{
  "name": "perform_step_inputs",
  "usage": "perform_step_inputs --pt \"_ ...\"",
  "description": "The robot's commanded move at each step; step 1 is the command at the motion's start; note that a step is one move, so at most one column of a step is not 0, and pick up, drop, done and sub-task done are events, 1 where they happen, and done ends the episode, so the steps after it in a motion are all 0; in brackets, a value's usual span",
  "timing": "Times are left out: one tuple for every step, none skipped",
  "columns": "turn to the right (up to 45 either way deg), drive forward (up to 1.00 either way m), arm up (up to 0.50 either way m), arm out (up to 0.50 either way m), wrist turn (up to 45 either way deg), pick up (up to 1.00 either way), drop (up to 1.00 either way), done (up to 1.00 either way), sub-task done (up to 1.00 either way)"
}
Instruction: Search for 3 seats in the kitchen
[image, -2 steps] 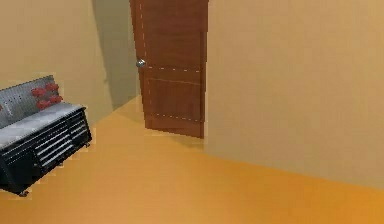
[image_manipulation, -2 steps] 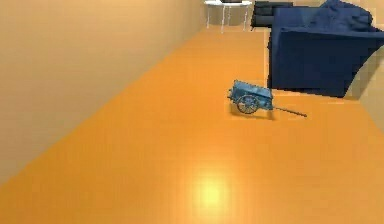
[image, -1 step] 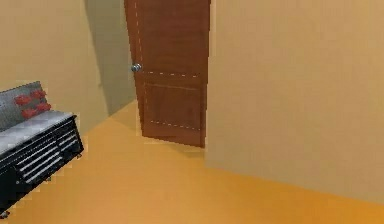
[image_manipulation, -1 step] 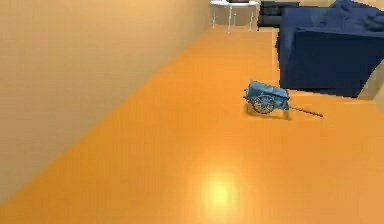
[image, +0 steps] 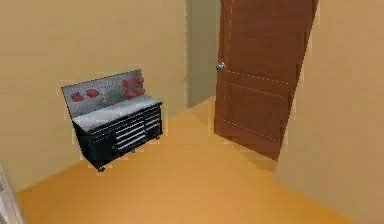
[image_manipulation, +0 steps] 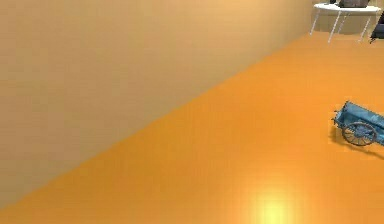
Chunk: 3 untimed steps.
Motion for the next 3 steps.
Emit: perform_step_inputs --pt "0.0 1.00 0.00 0.00 0.0 0.00 0.00 0.00 0.00" --pt "0.0 1.00 0.00 0.00 0.0 0.00 0.00 0.00 0.00" --pt "-9.0 0.00 0.00 0.00 0.0 0.00 0.00 0.00 0.00"
